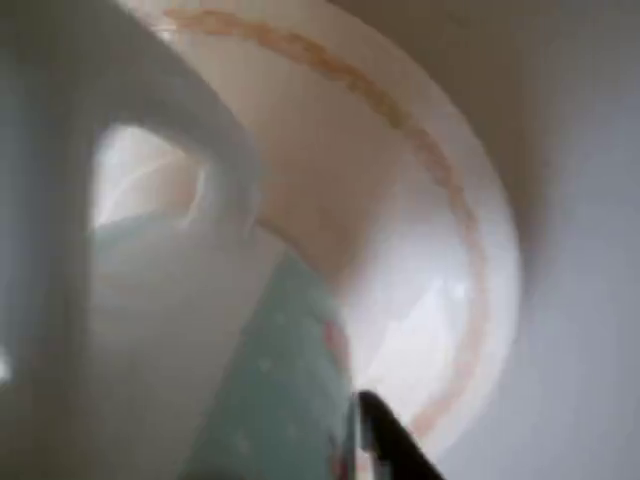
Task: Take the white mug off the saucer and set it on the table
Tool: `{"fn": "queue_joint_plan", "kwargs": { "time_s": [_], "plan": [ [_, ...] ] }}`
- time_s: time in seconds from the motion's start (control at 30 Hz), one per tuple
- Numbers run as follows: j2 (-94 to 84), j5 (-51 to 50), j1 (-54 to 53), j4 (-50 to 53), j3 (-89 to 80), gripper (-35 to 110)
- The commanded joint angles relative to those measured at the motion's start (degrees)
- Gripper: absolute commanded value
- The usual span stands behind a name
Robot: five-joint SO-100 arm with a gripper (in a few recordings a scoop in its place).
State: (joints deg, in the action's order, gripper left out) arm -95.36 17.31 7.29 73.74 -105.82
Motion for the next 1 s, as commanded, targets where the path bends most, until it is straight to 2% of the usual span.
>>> {"fn": "queue_joint_plan", "kwargs": {
  "time_s": [0.0,0.17,0.37,0.5,0.8,0.97],
  "plan": [
    [1.8,0.4,-1.0,-1.8,0.2,12],
    [3.6,0.5,-1.5,-3.4,0.2,10],
    [4.5,0.4,-1.8,-4.2,0.7,-2],
    [3.1,0.0,-2.6,-4.5,0.7,-2],
    [-11.4,-1.2,-4.1,-1.7,1.6,-2],
    [-19.4,-2.7,-4.2,3.7,6.6,-2]
  ]
}}
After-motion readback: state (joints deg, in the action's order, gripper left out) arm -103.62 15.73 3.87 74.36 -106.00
